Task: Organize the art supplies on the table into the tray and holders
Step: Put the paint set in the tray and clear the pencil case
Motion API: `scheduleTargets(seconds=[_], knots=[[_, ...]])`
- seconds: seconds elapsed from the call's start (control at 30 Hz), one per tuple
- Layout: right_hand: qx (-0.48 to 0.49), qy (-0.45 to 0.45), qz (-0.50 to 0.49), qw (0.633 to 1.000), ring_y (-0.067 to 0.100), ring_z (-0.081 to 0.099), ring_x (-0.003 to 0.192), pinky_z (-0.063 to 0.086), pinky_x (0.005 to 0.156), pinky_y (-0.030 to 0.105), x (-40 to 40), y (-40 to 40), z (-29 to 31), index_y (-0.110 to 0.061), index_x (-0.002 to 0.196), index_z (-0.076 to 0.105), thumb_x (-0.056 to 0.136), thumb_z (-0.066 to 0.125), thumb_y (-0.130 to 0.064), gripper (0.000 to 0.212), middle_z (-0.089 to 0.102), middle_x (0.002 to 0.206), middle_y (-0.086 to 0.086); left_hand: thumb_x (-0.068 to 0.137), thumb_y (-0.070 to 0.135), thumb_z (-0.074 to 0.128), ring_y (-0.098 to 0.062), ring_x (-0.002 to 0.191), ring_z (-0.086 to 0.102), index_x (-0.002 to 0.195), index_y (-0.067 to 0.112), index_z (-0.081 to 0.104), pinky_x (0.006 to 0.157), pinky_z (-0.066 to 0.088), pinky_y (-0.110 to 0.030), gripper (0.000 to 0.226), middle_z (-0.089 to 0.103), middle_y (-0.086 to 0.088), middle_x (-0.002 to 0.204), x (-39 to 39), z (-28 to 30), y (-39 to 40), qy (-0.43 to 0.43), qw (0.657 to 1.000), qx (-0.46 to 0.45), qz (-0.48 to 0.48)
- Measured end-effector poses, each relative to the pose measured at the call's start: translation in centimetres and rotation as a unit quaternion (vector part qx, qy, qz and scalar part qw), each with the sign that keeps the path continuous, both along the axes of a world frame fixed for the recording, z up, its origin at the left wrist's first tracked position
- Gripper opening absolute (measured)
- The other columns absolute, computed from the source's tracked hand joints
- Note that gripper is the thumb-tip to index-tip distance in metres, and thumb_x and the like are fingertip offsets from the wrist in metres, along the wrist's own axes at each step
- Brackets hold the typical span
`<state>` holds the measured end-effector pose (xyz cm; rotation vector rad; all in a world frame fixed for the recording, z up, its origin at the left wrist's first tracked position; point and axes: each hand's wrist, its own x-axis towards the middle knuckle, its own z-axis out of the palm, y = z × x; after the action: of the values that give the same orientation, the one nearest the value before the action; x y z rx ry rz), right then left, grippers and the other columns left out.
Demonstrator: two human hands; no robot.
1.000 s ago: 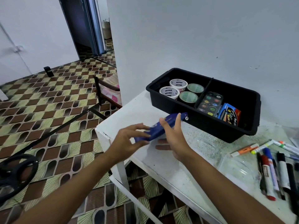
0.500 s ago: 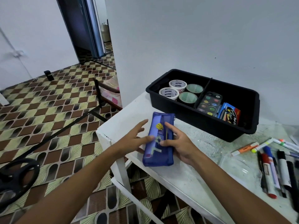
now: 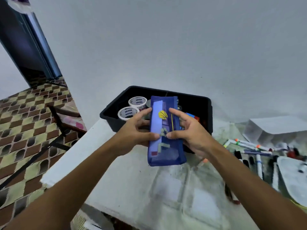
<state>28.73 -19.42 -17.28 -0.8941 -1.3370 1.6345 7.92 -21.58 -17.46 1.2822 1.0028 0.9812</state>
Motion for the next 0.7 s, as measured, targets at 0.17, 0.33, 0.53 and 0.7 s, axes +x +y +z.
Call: scheduleTargets(seconds=[0.17, 0.33, 0.53, 0.7], knots=[[-0.021, 0.012, -0.05, 0.998, 0.023, 0.069, 0.091, 0.059, 0.069, 0.035, 4.8, 4.2, 0.7, -0.019, 0.134, 0.051, 0.066, 0.069, 0.016, 0.079, 0.066, 0.118, 0.012, 0.064, -0.002, 0.082, -0.026, 0.09, 0.069, 0.145, 0.024, 0.035, 0.065, 0.058, -0.04, 0.098, 0.069, -0.012, 0.107, 5.8, 0.6, 5.7, -0.051, 0.997, -0.049, -0.019], [0.019, -0.096, -0.076, 0.992, 0.023, 0.068, 0.099, 0.057, 0.084, 0.038, 7.8, 9.1, 0.4, -0.014, 0.135, 0.05, 0.06, 0.079, 0.008, 0.084, 0.068, 0.114, 0.012, 0.061, -0.01, 0.079, -0.029, 0.095, 0.068, 0.143, 0.028, 0.035, 0.078, 0.056, -0.046, 0.1, 0.068, -0.018, 0.114, 8.8, 0.5, 11.0, -0.06, 0.992, -0.107, -0.039], [0.071, -0.367, -0.074, 0.924, 0.018, 0.056, 0.118, 0.046, 0.102, 0.04, 9.9, 13.3, -0.1, -0.022, 0.131, 0.058, 0.053, 0.092, -0.03, 0.085, 0.06, 0.129, 0.003, 0.073, -0.022, 0.065, -0.025, 0.085, 0.068, 0.146, 0.021, 0.034, 0.065, 0.059, -0.036, 0.09, 0.067, -0.017, 0.11, 11.1, -1.0, 14.8, -0.006, 0.992, -0.122, -0.029], [0.104, -0.568, -0.046, 0.815, 0.025, 0.041, 0.126, 0.037, 0.101, 0.044, 10.1, 14.2, -0.5, -0.035, 0.129, 0.058, 0.054, 0.084, -0.056, 0.083, 0.055, 0.131, 0.0, 0.071, -0.026, 0.064, -0.023, 0.08, 0.07, 0.144, 0.018, 0.034, 0.061, 0.057, -0.034, 0.09, 0.066, -0.016, 0.111, 12.1, -2.6, 16.1, 0.034, 0.988, -0.138, -0.054]])
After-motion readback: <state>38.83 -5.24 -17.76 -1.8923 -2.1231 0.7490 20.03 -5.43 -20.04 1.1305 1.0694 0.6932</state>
